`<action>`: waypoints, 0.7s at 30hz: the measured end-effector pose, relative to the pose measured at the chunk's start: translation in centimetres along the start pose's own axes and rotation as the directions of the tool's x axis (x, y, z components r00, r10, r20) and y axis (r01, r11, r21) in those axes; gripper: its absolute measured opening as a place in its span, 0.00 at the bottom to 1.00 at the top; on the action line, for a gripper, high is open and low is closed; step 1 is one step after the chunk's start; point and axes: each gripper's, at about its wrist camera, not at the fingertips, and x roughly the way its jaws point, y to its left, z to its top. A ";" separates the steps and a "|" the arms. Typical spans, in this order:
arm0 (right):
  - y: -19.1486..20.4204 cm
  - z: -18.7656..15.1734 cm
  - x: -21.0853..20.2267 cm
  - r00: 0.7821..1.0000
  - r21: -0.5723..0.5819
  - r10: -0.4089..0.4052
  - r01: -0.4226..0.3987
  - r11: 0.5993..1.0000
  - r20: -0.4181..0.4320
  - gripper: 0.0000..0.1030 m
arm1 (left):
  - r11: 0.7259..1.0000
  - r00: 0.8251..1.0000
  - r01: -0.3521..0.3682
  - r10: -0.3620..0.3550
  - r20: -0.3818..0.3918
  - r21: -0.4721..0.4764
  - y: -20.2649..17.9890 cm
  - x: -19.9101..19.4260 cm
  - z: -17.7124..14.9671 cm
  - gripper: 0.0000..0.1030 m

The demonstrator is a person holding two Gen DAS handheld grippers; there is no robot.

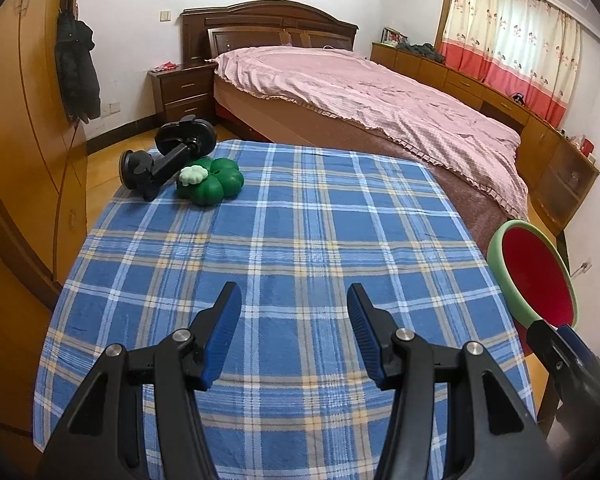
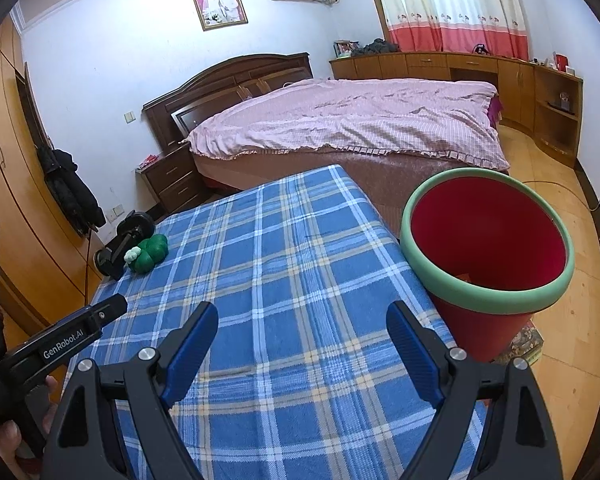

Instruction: Collect trash

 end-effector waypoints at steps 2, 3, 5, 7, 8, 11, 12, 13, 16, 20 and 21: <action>0.0 -0.1 0.1 1.000 0.000 0.000 0.000 1.000 -0.003 0.86 | 1.000 1.000 -0.003 0.003 0.001 0.001 0.0 0.0 0.0 0.54; 0.0 -0.1 0.1 1.000 0.000 0.000 0.000 1.000 -0.003 0.86 | 1.000 1.000 -0.003 0.003 0.001 0.000 0.0 0.0 0.0 0.54; 0.0 -0.1 0.1 1.000 0.000 0.000 0.000 1.000 -0.003 0.86 | 1.000 1.000 -0.003 0.003 0.001 0.001 0.0 0.0 0.0 0.54; 0.0 -0.1 0.2 1.000 0.000 0.000 0.000 1.000 -0.003 0.86 | 1.000 1.000 -0.004 0.004 0.001 0.001 0.0 0.0 0.0 0.54; 0.0 -0.1 0.2 1.000 0.001 0.000 0.000 1.000 -0.003 0.86 | 1.000 1.000 -0.002 0.002 0.001 0.001 0.0 0.0 0.0 0.54; 0.0 -0.1 0.2 1.000 0.001 0.001 -0.001 1.000 -0.003 0.86 | 1.000 1.000 -0.003 0.003 0.001 0.002 0.0 0.0 0.0 0.54; 0.0 0.0 0.1 1.000 0.000 0.000 0.000 1.000 -0.002 0.86 | 1.000 1.000 -0.003 0.003 0.001 0.002 0.0 0.0 0.0 0.54; 0.0 -0.1 0.2 1.000 0.000 0.000 0.000 1.000 -0.001 0.86 | 1.000 1.000 -0.003 0.003 0.000 0.002 0.0 0.0 0.0 0.54; 0.0 -0.1 0.2 1.000 0.001 0.000 0.000 1.000 -0.003 0.86 | 1.000 1.000 -0.003 0.003 0.000 0.002 0.0 0.0 0.0 0.54; 0.0 -0.1 0.2 1.000 0.001 0.001 -0.001 1.000 -0.004 0.86 | 1.000 1.000 -0.004 0.004 0.002 0.003 0.1 0.0 0.0 0.54; 0.0 0.0 0.1 1.000 0.000 0.000 0.000 1.000 -0.003 0.86 | 1.000 1.000 -0.004 0.004 0.002 0.003 0.1 0.0 0.0 0.54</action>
